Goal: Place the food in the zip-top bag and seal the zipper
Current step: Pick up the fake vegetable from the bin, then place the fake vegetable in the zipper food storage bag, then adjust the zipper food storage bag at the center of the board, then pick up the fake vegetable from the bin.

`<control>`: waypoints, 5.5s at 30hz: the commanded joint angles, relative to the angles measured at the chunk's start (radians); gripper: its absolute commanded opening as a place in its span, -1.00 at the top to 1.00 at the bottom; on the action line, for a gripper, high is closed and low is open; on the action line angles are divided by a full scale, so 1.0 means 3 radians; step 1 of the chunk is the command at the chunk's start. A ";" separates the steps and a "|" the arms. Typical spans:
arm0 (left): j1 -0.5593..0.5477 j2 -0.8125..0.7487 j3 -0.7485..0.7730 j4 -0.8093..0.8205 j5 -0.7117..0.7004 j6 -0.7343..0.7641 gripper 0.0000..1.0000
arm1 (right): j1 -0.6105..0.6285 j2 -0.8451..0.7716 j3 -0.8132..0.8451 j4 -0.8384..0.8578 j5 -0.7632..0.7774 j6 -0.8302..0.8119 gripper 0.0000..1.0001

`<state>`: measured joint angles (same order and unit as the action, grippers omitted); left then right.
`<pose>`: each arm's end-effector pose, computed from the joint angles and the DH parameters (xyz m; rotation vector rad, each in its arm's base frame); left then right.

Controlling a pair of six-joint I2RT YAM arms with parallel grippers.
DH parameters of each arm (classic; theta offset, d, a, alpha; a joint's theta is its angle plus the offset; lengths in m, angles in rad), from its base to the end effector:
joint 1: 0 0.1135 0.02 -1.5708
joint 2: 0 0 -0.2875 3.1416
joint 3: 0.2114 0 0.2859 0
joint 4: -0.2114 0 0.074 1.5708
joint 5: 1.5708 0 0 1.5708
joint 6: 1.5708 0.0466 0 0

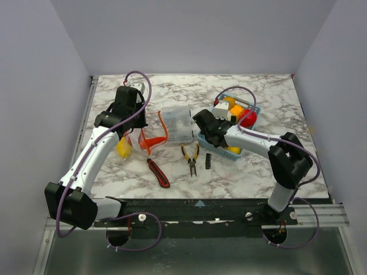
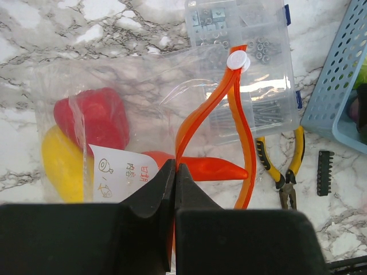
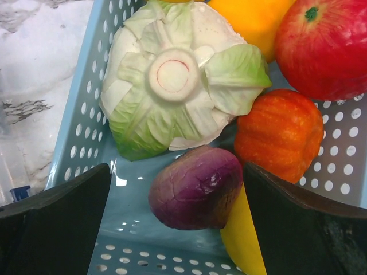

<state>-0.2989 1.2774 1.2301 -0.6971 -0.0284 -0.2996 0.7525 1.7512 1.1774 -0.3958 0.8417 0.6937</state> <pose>0.2944 -0.0893 0.3537 -0.0153 2.3302 -0.2696 0.3145 0.2469 0.2084 0.2345 2.1530 -0.2799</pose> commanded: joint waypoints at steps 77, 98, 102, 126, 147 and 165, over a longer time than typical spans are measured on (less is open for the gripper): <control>-0.0006 -0.0072 -0.0010 0.0013 0.0025 0.0008 1.00 | 0.0564 0.0163 0.0420 0.1464 -0.2073 -0.0043 -0.09; -0.0011 -0.0551 0.0538 -0.0666 -0.1437 -0.0504 1.00 | 0.0711 0.0878 0.2070 0.1374 -0.3378 0.0735 0.99; -0.0006 -0.0998 0.0247 -0.0392 -0.1972 -0.0405 1.00 | 0.0747 0.0918 0.1962 0.1759 -0.3523 0.1049 0.99; 0.0039 -0.0747 -0.0255 0.0008 -0.1957 -0.0099 1.00 | 0.0812 0.1177 0.1543 0.1647 -0.3202 0.0876 0.99; 0.0038 -0.0655 -0.0407 0.0207 -0.0770 0.0063 1.00 | 0.0811 -0.0122 0.1044 0.0565 -0.1646 -0.0171 -0.12; 0.0053 -0.0730 -0.0470 0.0284 -0.0352 0.0007 1.00 | 0.0328 -0.0461 0.0372 -0.0894 -0.0310 0.0283 -0.63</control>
<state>-0.2893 1.0809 1.0985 -0.6346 -0.1844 -0.2924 0.8505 1.6112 1.3132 -0.5556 0.7143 0.6998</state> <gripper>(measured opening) 0.011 0.803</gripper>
